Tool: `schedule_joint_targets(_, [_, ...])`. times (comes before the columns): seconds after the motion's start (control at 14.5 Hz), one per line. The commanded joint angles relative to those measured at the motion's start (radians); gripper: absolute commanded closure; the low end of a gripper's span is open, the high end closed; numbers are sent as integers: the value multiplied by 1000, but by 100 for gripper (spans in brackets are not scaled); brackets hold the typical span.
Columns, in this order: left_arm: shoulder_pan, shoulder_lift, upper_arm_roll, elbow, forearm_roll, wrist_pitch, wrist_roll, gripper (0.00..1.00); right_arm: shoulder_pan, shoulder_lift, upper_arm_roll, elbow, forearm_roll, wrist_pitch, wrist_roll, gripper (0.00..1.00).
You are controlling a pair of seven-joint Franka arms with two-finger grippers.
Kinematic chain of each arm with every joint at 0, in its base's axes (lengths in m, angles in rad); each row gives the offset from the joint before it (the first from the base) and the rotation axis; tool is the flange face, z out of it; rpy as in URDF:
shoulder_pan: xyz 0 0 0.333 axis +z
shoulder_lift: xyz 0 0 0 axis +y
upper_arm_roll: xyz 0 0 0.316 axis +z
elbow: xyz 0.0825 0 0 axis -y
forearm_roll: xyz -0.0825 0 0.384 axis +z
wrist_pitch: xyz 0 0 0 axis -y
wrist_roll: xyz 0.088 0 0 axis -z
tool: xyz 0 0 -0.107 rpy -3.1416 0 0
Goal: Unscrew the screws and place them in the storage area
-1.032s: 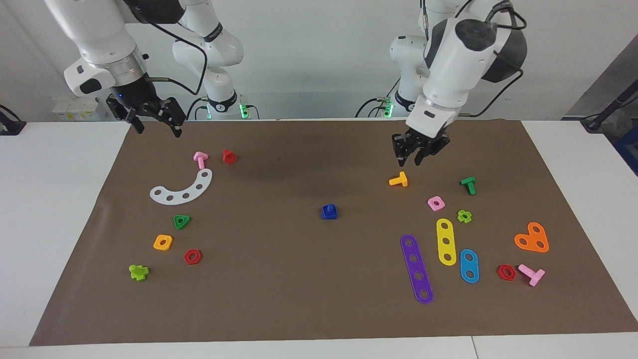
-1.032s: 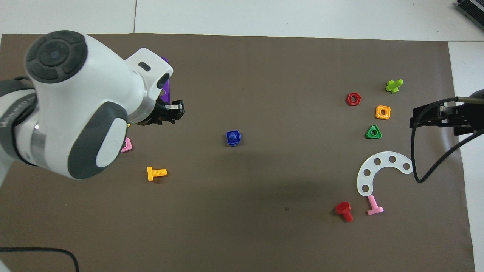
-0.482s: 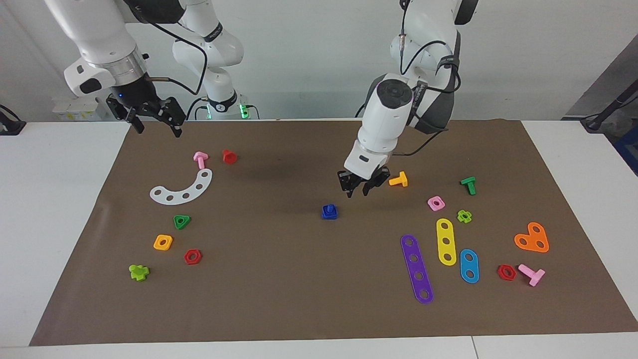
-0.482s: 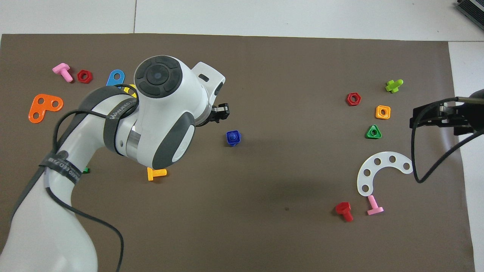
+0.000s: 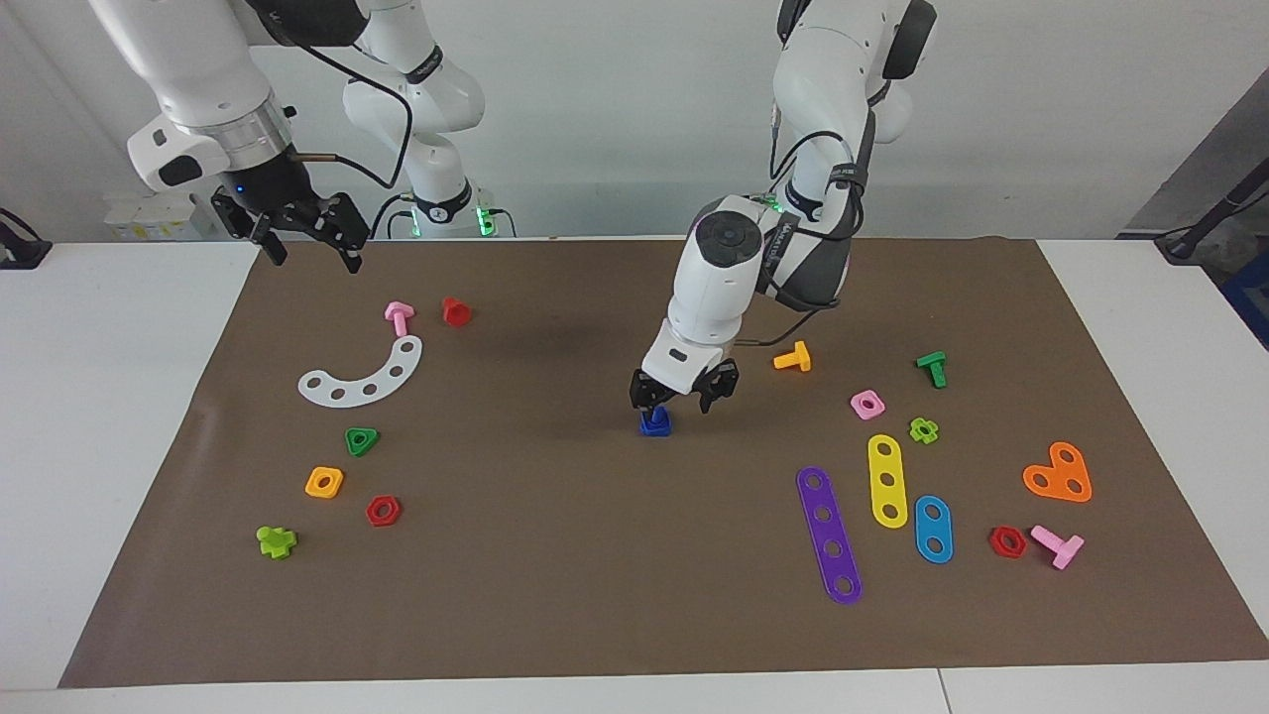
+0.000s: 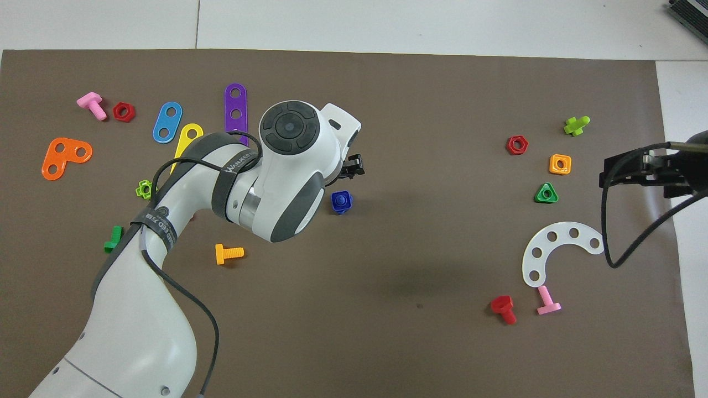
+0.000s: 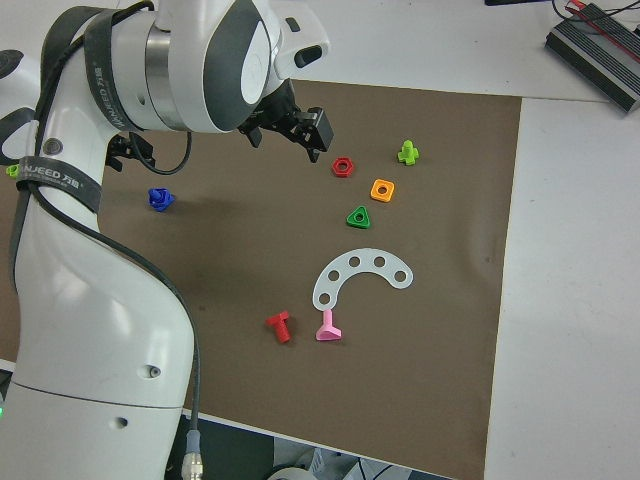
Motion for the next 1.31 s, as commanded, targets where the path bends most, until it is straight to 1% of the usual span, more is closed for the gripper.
schedule_joint_targets(0.0, [-39, 5, 18, -30, 27, 53, -41, 9, -6, -19, 6, -17, -11, 6, -34, 0])
schedule_joint_targets(0.34, [-51, 5, 18, -105, 29, 165, -36, 11, -8, -19, 6, -17, -12, 8, -34, 0])
schedule_joint_targets(0.55, [-53, 6, 16, -128, 61, 180, -30, 14, -8, -19, 6, -17, -11, 8, -34, 0])
schedule_joint_targets(0.69, [-58, 8, 15, -141, 62, 196, -29, 18, -8, -19, 6, -17, -11, 8, -34, 0])
schedule_joint_targets(0.76, [-65, 6, 15, -142, 62, 196, -29, 18, -13, -19, 6, -17, -11, 11, -36, 0])
schedule_joint_targets(1.03, [-67, 5, 15, -165, 62, 199, 3, 28, -17, -19, 5, -20, -9, 18, -54, 0])
schedule_joint_targets(1.24, [-68, 1, 15, -193, 62, 220, 17, 31, -16, -19, 5, -22, -9, 26, -54, 0])
